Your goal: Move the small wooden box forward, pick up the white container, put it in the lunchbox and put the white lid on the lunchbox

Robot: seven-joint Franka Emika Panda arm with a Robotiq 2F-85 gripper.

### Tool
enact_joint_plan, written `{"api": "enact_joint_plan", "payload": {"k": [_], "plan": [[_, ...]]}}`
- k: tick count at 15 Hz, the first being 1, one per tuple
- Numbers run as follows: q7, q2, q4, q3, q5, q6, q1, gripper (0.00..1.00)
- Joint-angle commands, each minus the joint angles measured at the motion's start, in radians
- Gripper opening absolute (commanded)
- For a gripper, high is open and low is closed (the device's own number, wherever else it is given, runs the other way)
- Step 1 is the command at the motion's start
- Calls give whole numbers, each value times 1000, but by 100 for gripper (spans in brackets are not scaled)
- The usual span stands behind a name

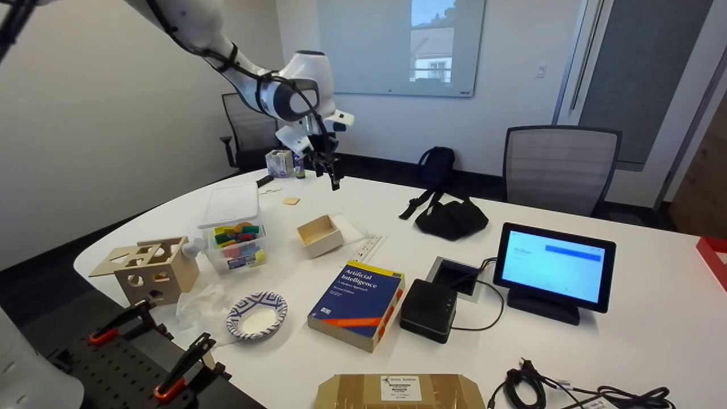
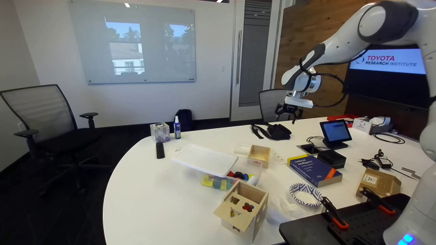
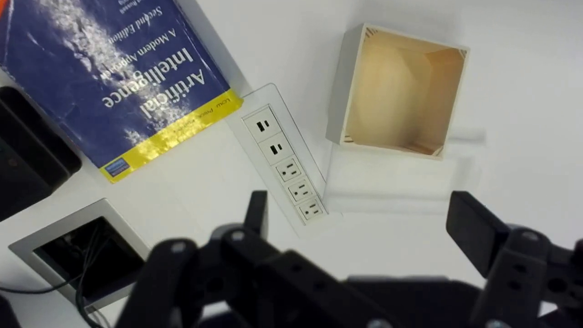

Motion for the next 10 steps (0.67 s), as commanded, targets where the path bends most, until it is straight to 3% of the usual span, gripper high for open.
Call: {"api": "enact_joint_plan", "payload": {"k": [1, 6, 10], "plan": [[44, 235, 255, 4, -32, -102, -1, 100], [29, 468, 487, 26, -22, -227, -17, 100], [36, 574, 603, 33, -25, -299, -9, 100]]}}
